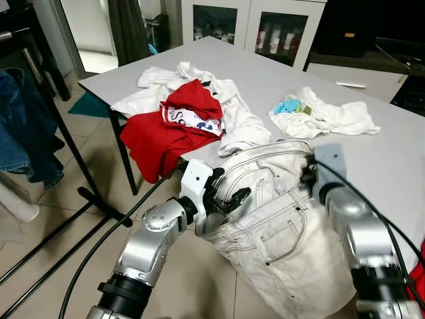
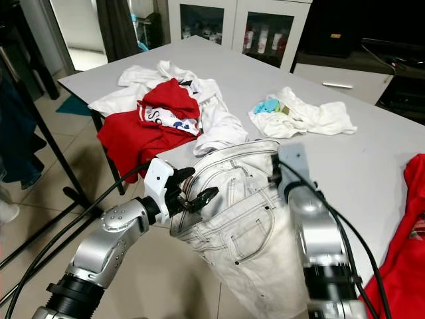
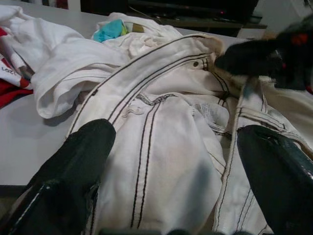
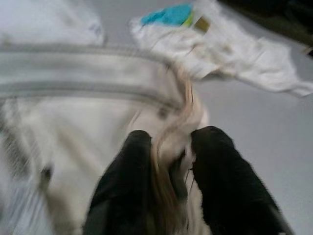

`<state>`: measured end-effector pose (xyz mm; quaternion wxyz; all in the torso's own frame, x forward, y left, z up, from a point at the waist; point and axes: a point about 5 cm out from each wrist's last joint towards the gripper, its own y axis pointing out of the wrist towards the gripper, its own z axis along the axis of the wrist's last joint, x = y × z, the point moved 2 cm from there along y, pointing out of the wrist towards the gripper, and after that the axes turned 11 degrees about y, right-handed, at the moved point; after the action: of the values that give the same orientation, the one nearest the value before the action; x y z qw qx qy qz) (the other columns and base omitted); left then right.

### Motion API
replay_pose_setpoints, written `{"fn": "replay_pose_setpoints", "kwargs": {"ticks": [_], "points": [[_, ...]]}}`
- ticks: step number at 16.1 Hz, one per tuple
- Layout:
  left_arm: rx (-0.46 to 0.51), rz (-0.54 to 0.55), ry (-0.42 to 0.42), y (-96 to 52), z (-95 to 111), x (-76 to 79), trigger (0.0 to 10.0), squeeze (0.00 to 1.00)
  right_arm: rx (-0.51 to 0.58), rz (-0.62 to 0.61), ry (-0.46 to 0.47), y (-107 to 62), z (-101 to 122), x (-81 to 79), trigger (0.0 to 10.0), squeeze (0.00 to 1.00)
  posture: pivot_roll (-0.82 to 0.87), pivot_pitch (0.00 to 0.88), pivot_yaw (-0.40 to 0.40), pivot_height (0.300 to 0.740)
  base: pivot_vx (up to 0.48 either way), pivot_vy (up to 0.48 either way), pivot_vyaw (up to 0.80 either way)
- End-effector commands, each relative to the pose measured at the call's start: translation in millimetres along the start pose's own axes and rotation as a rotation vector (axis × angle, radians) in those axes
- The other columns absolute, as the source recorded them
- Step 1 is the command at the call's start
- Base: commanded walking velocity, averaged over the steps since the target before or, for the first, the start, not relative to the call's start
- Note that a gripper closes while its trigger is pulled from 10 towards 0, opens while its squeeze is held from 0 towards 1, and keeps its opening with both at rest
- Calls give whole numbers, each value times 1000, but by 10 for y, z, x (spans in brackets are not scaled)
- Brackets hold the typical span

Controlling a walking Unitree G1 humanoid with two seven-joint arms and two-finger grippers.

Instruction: Hang hanger

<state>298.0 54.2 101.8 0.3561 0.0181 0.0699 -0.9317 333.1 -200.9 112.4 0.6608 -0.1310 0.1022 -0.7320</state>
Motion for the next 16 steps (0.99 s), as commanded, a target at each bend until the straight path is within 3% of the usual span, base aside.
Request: {"fn": "replay_pose_setpoints", "kwargs": {"ticks": [1, 6, 12, 13, 14, 16], "points": [[-1, 0, 7, 15, 6, 12, 10000, 0, 40, -50, 11, 38, 94, 86, 0, 0, -5, 0, -55, 740, 0, 0, 0], [-2, 14, 6, 11, 3, 7, 10000, 0, 55, -15, 41, 180, 195, 24, 0, 0, 2, 0, -58, 740, 0, 0, 0], [-5, 19, 5, -7, -9, 5, 10000, 0, 45, 33, 32, 167, 147, -54, 0, 0, 13, 0, -60, 740, 0, 0, 0], [-5, 18, 5, -6, -9, 4, 10000, 0, 44, 35, 25, 162, 147, -58, 627, 0, 4, 0, -55, 740, 0, 0, 0], [-6, 14, 7, 3, -6, 7, 10000, 0, 37, 31, 13, 152, 140, -44, 10000, 0, 4, 0, -55, 740, 0, 0, 0], [-5, 8, 9, 14, 0, 11, 10000, 0, 25, 20, -5, 141, 128, -12, 10000, 0, -7, 0, -49, 740, 0, 0, 0]]}}
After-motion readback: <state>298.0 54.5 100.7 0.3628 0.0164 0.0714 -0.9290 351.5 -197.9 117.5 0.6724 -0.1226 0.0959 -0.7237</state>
